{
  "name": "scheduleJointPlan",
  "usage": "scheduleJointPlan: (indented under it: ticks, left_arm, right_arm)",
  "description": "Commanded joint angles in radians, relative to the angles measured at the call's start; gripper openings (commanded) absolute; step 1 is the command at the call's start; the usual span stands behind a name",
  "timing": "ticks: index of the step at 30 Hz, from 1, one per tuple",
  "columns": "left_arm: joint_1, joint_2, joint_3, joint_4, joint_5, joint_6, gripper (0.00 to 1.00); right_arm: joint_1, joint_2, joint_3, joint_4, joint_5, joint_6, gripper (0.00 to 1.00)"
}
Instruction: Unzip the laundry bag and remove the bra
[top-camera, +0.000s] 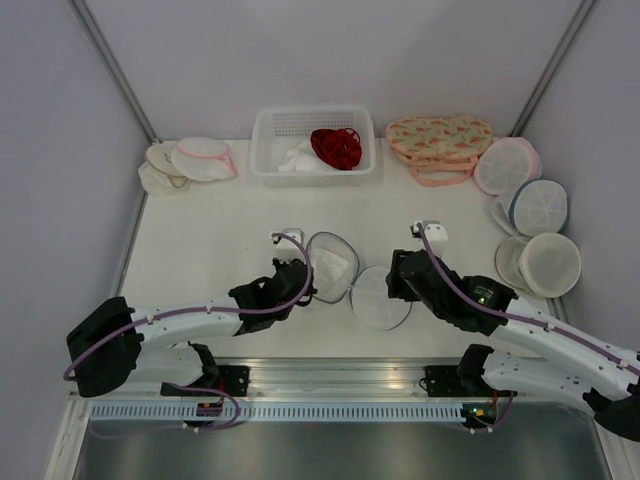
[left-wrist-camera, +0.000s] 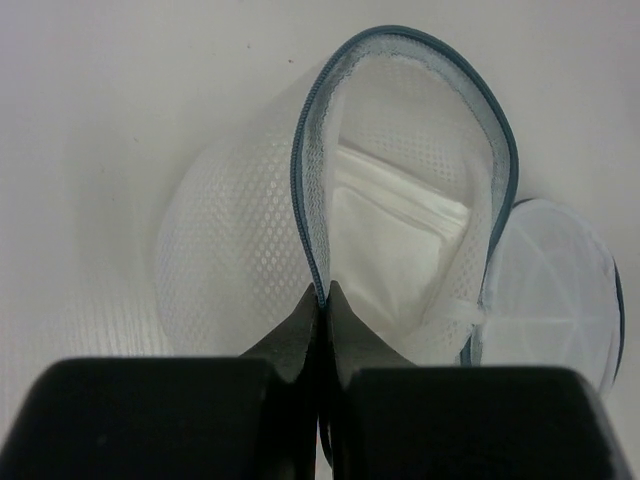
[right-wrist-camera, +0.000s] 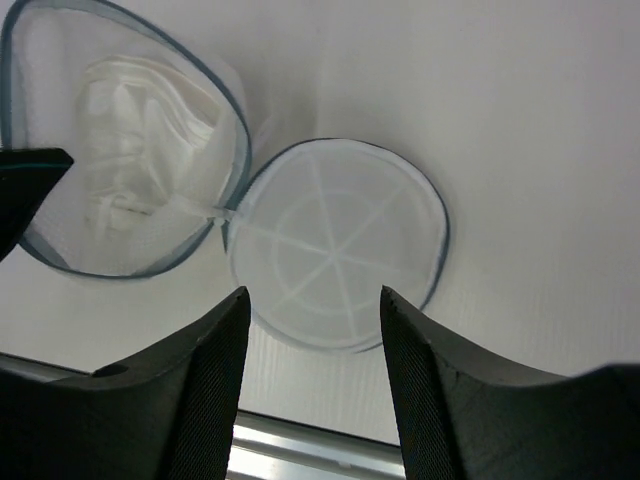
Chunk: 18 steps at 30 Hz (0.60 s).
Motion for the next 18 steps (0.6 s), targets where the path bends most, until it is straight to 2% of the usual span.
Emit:
scheduleJointPlan:
  ticks: [1, 6, 9, 18]
  left_arm:
    - [0.001, -0.034, -0.035, 0.044, 0.077, -0.01, 0.02]
    - [-0.002, -0.086, -0.072, 0.048, 0.098, -0.035, 0.02]
    - [-0.002, -0.108, -0.086, 0.045, 0.098, -0.039, 0.02]
    - [-0.002, -0.149, -0.104, 0.042, 0.107, -0.062, 0.02]
  right_arm:
    - [0.004, 0.102, -0.034, 0.241, -0.113, -0.112, 0.6]
    - [0.005, 0.289, -0.037, 0.506, -0.267, -0.161, 0.58]
    - [0.004, 0.398, -0.005, 0.597, -0.333, -0.179, 0.57]
    - [0.002, 0.668, 0.101, 0.666, -0.298, -0.242, 0.55]
